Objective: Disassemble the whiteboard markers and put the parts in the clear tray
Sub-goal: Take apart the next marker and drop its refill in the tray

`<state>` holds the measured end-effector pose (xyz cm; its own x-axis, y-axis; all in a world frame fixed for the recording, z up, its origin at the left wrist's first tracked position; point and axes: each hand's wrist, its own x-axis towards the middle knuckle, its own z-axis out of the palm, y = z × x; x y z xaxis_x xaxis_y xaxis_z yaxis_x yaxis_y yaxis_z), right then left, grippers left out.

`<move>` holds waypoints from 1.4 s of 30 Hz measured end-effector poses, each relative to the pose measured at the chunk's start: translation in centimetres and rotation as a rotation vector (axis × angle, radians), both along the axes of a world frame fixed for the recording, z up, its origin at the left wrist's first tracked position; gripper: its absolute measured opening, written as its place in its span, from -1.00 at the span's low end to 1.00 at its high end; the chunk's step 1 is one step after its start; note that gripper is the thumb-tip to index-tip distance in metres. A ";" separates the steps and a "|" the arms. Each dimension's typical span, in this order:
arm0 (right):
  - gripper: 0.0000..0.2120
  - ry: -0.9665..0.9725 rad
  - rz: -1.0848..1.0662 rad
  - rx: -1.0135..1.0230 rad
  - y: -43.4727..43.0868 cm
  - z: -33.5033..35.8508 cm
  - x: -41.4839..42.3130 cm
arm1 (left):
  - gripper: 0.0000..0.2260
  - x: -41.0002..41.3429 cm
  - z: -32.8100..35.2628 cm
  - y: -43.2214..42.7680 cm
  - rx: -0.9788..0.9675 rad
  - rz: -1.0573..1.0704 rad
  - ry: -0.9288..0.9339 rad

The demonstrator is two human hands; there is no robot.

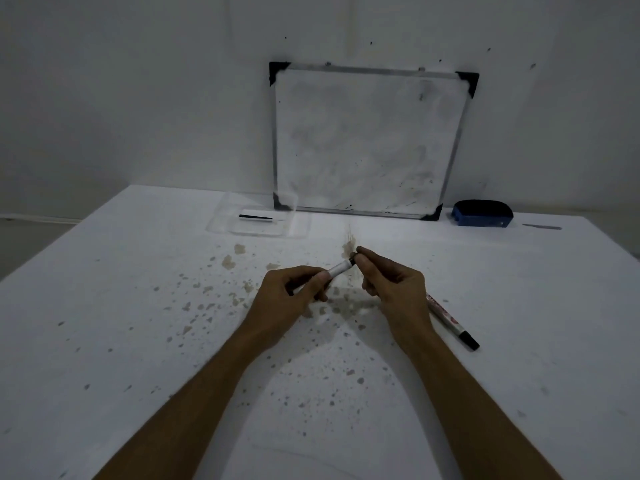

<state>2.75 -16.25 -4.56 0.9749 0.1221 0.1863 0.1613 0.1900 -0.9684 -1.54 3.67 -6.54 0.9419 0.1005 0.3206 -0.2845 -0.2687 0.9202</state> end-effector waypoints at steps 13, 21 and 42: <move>-0.65 -0.039 0.113 -0.090 0.4 -0.9 0.0 | -0.44 0.0 0.0 1.5 -0.099 -0.082 0.095; -0.64 -0.042 0.139 -0.099 1.1 -0.1 -0.3 | -0.64 0.2 0.9 0.3 -0.157 -0.031 0.166; -0.80 -0.041 -0.195 -0.506 -3.9 3.5 2.1 | -0.67 7.6 5.7 -6.5 0.005 -0.114 0.245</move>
<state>4.85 -20.10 -1.04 0.9815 0.0242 0.1897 0.1867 -0.3354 -0.9234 6.10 -2.80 -0.88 0.9965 -0.0113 0.0823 -0.0825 -0.2530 0.9640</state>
